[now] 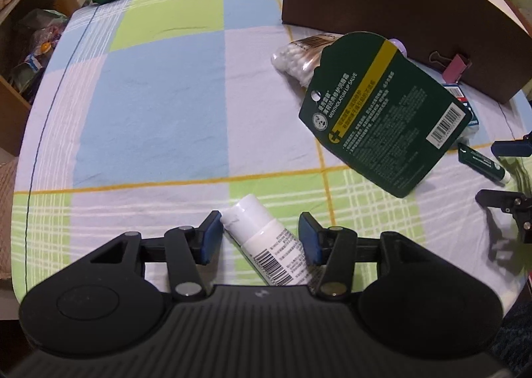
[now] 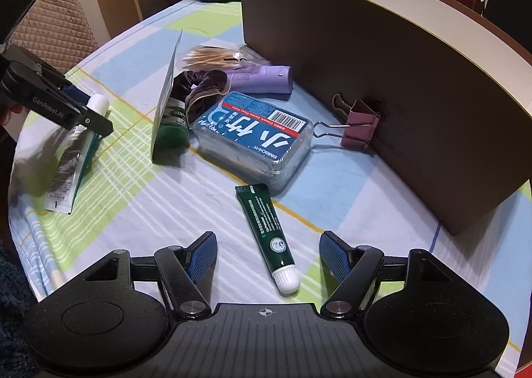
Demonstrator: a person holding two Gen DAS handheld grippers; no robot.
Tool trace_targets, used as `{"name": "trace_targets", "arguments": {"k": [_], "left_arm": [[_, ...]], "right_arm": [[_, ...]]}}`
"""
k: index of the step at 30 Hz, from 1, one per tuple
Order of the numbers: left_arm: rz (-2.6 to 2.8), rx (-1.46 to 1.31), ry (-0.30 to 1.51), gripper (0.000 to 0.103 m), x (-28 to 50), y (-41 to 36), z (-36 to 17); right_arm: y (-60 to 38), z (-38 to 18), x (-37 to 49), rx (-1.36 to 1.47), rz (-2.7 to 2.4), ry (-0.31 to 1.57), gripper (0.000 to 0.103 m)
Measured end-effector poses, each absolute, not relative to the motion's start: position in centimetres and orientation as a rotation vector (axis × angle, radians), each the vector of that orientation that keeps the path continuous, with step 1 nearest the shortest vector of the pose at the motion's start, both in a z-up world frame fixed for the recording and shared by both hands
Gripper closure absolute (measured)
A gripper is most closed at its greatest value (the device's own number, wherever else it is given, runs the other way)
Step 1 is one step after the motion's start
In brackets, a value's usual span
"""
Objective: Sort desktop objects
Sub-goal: 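Grasp the white cream tube with the left gripper while the right gripper grasps the green lip-balm tube, then lift the cream tube and lip-balm tube toward the brown box with both grippers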
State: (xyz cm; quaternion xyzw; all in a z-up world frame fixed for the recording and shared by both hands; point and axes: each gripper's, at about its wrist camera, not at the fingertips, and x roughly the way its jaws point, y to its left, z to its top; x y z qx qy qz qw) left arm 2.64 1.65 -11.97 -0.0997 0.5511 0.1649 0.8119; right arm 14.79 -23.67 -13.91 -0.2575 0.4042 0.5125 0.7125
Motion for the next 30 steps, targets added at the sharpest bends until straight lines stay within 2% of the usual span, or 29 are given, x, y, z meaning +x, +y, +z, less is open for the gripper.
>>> {"name": "trace_targets", "arguments": {"k": [5,6,7,9,11,25,27,30], "left_arm": [[0.33,-0.203,1.155,0.063,2.3,0.6,-12.0],[0.313,-0.191,1.151,0.064,2.3,0.5,-12.0],[0.295,-0.18,1.147,0.065,2.3,0.3,-12.0],[0.231,-0.149,1.135,0.067,2.3,0.1,-11.9],[0.14,-0.086,1.114,0.066,2.3,-0.5,-11.7],[0.191,-0.159,1.219,0.056,1.2,-0.2,-12.1],[0.182,-0.124,1.214,0.057,1.2,-0.8,-12.1],[0.126,-0.072,1.195,0.068,1.4,-1.8,-12.1]], "right_arm": [[-23.0,-14.1,14.2,-0.593,1.138,0.863,0.03],[-22.9,-14.1,14.0,-0.6,1.135,0.854,0.033],[-22.8,-14.1,13.9,-0.595,1.144,0.846,0.049],[-22.5,-13.9,13.5,-0.606,1.149,0.846,0.071],[-22.2,-13.8,13.1,-0.615,1.144,0.85,0.078],[-22.1,-13.7,11.6,-0.558,1.019,0.903,0.078],[-22.1,-13.7,11.5,-0.55,1.01,0.906,0.078],[-22.0,-13.6,11.5,-0.541,0.992,0.921,0.079]]}}
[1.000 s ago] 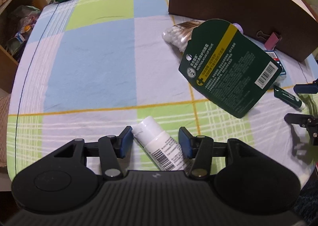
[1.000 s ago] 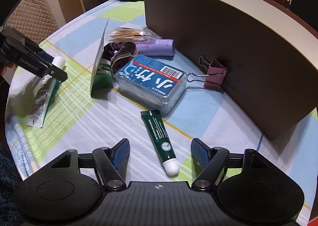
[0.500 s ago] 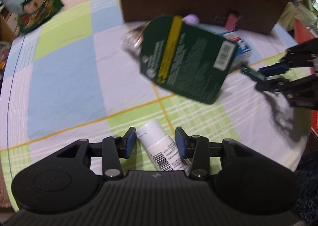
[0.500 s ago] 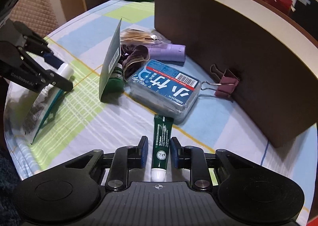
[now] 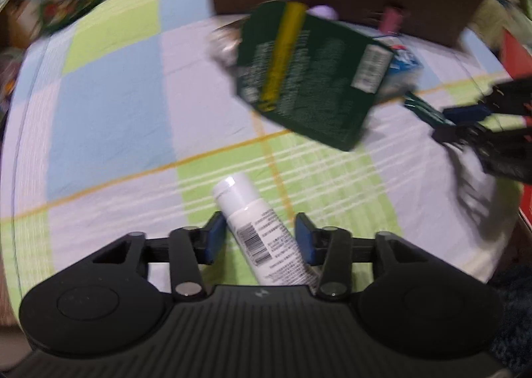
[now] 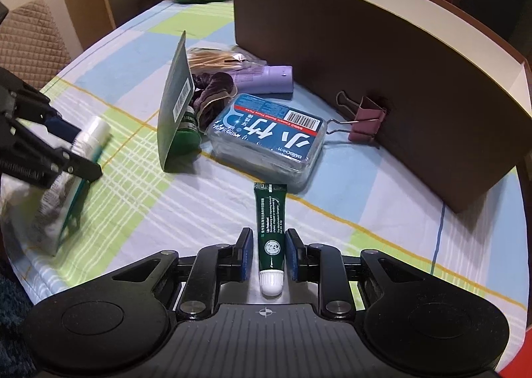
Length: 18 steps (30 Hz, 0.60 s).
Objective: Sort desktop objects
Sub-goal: 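Lift the cream tube and lip-balm tube toward the brown box with both grippers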
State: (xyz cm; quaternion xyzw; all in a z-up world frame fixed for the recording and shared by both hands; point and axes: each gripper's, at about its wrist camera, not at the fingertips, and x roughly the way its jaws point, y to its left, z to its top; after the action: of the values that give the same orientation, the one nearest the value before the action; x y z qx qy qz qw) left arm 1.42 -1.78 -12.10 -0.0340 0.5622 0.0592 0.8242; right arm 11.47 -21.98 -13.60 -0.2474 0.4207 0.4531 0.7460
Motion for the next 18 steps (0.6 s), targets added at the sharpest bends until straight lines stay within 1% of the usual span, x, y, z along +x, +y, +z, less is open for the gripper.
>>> {"name": "trace_targets", "arguments": {"k": [1,2,8,13,18], "left_arm": [[0.102,-0.065,1.191,0.069,1.5,-2.0,-12.1],[0.078,-0.057,1.187,0.07,1.6,-2.1,-12.1],[0.018,-0.041,1.141,0.076,1.9,-1.7,-10.2],[0.0,0.002,1.073,0.078,2.5,-1.1,-7.0],[-0.01,0.035,0.995,0.078,3.3,-0.7,-3.9]], "right_arm": [[-21.9,-13.5,11.4,-0.541,0.986,0.927,0.087],[-21.8,-13.5,11.4,-0.539,0.981,0.933,0.087],[-23.1,-12.9,11.9,-0.404,0.98,1.03,0.088],[-24.5,-10.8,12.6,-0.281,0.985,1.038,0.088],[-25.2,-8.1,13.8,-0.2,0.987,0.986,0.088]]}}
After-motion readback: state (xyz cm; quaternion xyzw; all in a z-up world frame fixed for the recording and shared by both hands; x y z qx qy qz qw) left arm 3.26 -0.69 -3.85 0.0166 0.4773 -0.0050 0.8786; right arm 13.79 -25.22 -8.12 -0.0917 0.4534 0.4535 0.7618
